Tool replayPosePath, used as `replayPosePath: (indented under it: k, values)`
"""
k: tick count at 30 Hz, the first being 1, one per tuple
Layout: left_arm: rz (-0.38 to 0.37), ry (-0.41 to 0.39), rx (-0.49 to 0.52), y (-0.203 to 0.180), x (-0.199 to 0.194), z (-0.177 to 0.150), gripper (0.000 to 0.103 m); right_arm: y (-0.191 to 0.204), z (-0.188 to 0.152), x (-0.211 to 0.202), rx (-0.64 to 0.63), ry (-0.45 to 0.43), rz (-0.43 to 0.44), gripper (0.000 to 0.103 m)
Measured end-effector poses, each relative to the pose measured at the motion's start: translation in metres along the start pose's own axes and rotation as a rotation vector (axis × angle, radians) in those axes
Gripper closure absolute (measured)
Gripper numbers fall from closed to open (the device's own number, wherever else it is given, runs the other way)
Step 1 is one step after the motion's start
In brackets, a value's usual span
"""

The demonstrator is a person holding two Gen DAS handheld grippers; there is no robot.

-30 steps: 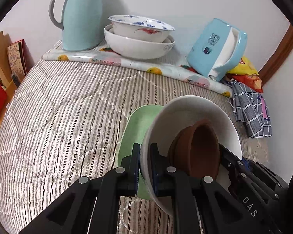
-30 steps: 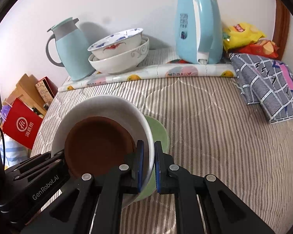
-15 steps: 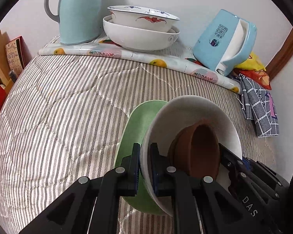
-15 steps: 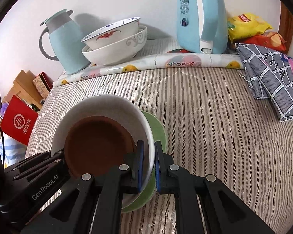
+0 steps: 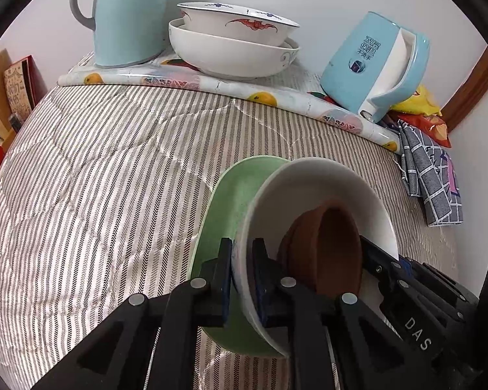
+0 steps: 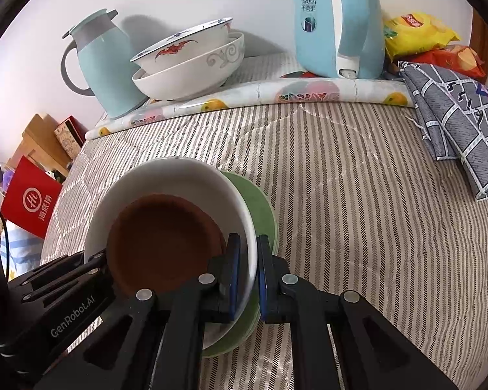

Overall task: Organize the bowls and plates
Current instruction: 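Lower the white bowl onto the green plate stack and open both grippers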

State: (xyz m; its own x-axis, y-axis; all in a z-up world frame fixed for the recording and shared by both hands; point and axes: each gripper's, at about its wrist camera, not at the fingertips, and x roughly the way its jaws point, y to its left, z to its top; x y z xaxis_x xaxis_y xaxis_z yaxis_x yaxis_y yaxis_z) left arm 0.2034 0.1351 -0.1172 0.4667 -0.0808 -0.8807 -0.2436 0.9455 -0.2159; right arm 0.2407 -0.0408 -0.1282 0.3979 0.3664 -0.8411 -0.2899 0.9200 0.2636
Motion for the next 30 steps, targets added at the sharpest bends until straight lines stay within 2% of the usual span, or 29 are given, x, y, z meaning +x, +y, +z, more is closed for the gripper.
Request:
replayPosePath:
  k: [8, 12, 15, 21, 24, 30]
  values:
    - [0.004, 0.003, 0.01, -0.001, -0.007, -0.004, 0.086, 0.001, -0.002, -0.009, -0.018, -0.003, -0.004, 0.091]
    - [0.004, -0.006, 0.004, 0.0, -0.014, -0.005, 0.082, -0.001, -0.006, -0.016, -0.024, -0.01, -0.026, 0.081]
    - [0.008, -0.011, 0.003, 0.003, -0.02, -0.006, 0.077, -0.002, -0.009, -0.022, -0.026, -0.004, -0.023, 0.079]
    - [0.004, -0.028, -0.002, 0.006, -0.035, -0.012, 0.075, -0.001, -0.018, -0.032, -0.027, -0.007, -0.023, 0.075]
    - [0.0, -0.039, -0.005, 0.008, -0.043, -0.017, 0.074, 0.0, -0.024, -0.039, -0.033, -0.008, -0.027, 0.067]
    - [-0.003, -0.067, -0.003, 0.008, -0.063, -0.028, 0.073, -0.002, -0.036, -0.064, -0.021, -0.04, -0.03, 0.063]
